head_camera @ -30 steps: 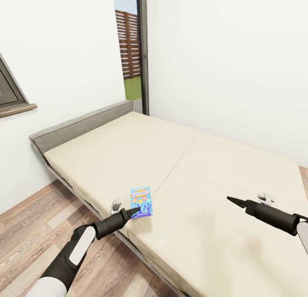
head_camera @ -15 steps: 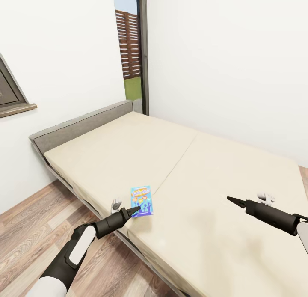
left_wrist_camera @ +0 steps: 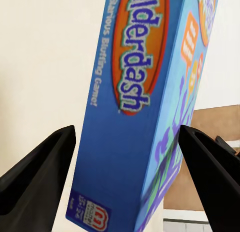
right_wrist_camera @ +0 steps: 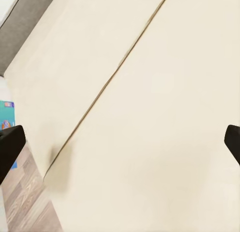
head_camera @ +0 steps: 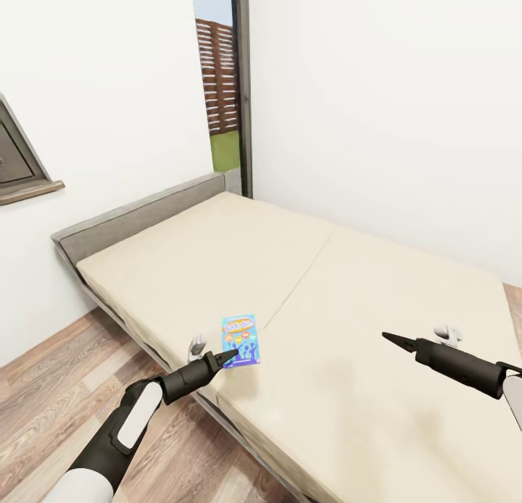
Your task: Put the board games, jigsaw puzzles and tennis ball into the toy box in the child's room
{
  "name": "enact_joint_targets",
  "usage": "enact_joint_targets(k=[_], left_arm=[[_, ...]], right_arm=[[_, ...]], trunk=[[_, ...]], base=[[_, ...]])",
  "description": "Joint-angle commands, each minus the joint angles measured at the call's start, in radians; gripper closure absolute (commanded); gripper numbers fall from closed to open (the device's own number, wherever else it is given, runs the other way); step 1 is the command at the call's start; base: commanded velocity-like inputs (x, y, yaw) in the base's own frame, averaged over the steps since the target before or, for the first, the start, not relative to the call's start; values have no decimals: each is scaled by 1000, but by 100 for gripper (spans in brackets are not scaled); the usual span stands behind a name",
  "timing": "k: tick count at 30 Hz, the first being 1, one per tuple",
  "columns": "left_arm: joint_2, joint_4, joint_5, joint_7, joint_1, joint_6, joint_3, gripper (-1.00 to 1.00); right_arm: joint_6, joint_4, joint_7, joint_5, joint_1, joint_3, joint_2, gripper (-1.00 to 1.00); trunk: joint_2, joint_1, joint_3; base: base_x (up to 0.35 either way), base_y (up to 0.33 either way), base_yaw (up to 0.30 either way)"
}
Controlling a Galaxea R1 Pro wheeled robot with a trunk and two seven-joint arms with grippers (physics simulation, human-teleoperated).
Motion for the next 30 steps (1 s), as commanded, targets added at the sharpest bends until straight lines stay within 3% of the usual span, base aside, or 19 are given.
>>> enact_joint_targets(k=[1, 30], left_arm=[[1, 0, 6, 2, 0, 6, -2, 100], [0, 1, 8, 3, 0, 6, -6, 100]], right_arm=[[6, 0, 6, 1, -1, -1, 0, -100], [9, 0, 15, 0, -1, -1, 0, -100]], trunk=[[7, -4, 3], [210, -115, 94]], base=[[0, 0, 0], [0, 0, 0]])
